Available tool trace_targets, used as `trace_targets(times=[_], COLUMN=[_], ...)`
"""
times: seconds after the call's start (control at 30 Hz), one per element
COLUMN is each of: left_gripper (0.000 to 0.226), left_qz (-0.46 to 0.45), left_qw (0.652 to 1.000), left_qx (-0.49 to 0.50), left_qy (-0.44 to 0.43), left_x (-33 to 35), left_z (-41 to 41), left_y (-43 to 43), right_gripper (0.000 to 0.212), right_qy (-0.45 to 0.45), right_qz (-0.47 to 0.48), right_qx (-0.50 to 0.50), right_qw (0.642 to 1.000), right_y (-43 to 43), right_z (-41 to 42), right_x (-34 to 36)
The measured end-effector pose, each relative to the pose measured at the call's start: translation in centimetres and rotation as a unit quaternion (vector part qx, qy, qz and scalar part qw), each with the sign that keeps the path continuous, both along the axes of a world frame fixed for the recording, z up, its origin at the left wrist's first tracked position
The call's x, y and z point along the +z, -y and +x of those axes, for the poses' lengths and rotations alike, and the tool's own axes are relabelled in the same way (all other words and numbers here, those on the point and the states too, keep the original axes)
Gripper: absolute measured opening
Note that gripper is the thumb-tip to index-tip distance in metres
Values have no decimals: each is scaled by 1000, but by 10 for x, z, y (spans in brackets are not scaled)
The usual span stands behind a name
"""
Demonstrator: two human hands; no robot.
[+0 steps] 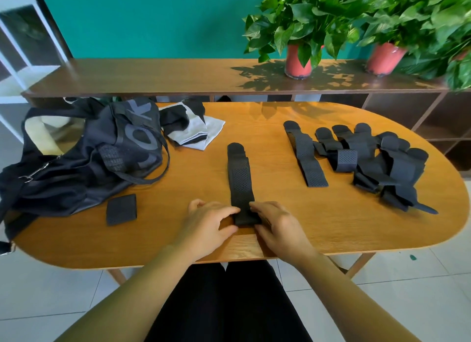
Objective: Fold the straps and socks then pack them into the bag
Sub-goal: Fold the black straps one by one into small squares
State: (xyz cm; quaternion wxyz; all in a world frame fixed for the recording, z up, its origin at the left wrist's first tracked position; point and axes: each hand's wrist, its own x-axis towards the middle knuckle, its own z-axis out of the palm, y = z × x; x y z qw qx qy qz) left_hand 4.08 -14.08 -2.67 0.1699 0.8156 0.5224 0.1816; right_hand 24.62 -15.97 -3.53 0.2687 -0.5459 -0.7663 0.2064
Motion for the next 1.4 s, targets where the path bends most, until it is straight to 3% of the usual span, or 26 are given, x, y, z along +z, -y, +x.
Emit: trace_targets(times=[0.1, 0.2, 0.63, 0.97, 1.13, 1.3, 1.4], left_gripper=[5, 15, 18, 20, 9, 39, 43], left_qz=[9, -16, -11, -21, -11, 77, 54], left_qw=[997, 989, 976, 971, 972, 990, 994], left_qx=[63, 134, 217, 237, 229, 77, 16], left_qy=[35, 67, 12, -25, -39, -92, -97], left_x=[-1, -5, -4, -1, 3, -5, -3], left_z=[7, 15, 35, 40, 43, 38, 28], left_y=[-5, -11, -39, -43, -44, -41, -39], right_gripper=[31, 17, 34, 28, 30, 26, 18], right_qy=[-56, -73, -18, 18, 36, 68, 40], right_qz=[-31, -54, -87, -121, -132, -133, -101], right_qx=[-78, -136, -228, -266, -281, -280, -253], right_qw=[995, 987, 970, 956, 950, 948, 961], right_y=[-9, -20, -41, -50, -53, -53, -49], right_z=[-5, -11, -28, -33, -36, -36, -29], right_x=[2, 1, 10, 14, 16, 17, 10])
